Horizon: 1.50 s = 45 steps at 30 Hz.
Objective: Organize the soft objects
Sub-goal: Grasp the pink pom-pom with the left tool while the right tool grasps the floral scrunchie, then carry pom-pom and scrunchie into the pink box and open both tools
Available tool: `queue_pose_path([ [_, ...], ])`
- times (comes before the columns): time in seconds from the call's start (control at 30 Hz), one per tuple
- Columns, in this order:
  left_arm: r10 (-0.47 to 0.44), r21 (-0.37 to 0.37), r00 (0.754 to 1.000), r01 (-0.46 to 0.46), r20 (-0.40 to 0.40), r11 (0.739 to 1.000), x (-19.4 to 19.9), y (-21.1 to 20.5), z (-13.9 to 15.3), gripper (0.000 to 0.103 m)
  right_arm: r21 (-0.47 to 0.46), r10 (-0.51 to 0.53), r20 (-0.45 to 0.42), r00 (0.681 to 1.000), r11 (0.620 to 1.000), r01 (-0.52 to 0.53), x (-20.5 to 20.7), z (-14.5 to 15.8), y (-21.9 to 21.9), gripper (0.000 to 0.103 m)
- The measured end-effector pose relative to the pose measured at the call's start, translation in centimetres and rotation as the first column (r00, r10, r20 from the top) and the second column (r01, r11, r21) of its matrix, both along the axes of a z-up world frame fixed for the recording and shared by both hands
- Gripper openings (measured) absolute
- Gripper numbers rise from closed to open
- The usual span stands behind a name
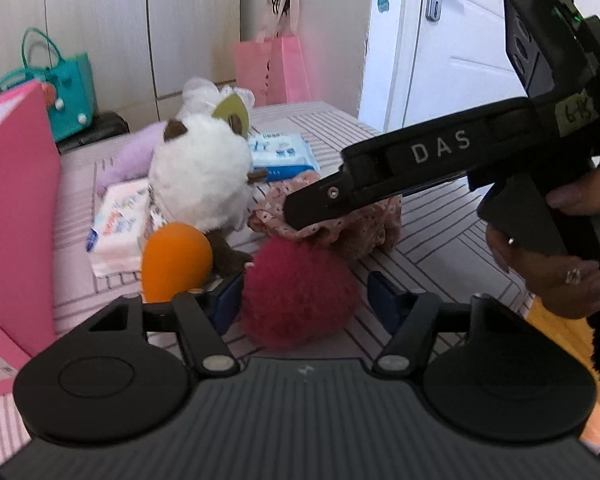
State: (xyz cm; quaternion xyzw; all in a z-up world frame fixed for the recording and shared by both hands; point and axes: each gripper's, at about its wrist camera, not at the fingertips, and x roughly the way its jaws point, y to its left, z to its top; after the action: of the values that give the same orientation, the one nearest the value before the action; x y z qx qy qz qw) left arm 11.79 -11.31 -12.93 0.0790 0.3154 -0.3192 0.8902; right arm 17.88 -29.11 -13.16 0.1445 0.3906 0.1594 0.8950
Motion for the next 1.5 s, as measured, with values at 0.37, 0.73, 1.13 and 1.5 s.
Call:
queue_pose_path([
  [0.37, 0.034, 0.048, 0.998, -0.037, 0.048, 0.998, -0.4, -0.8, -0.3, 0.049, -0.019, -0.019, 0.018, 1.000, 1.000, 0.020, -1.2, -0.3, -0.9, 0.038],
  [0.73, 0.053, 0.027, 0.998, -0.054, 0.029, 0.998, -0.6, -0.5, -0.1, 0.048, -0.120, -0.017, 0.087, 0.996, 0.992, 0.027, -2.5, -0.4, -0.3, 0.024],
  [1.13, 0.039, -0.037, 0.995, -0.043, -0.095, 0.998, -0.5, 1.3, 0.7, 0.048, -0.156, -0.023, 0.102, 0.994, 0.987, 0.039, -4.3, -0.2, -0.1, 0.024],
  [1.5, -0.048, 0.044, 0.980, 0.058, -0.192, 0.997, -1.4, 2.6, 1.9, 0.048, -0.133, 0.061, 0.063, 0.996, 0.990, -0.052, -6.2, 1.2, 1.5, 0.025],
])
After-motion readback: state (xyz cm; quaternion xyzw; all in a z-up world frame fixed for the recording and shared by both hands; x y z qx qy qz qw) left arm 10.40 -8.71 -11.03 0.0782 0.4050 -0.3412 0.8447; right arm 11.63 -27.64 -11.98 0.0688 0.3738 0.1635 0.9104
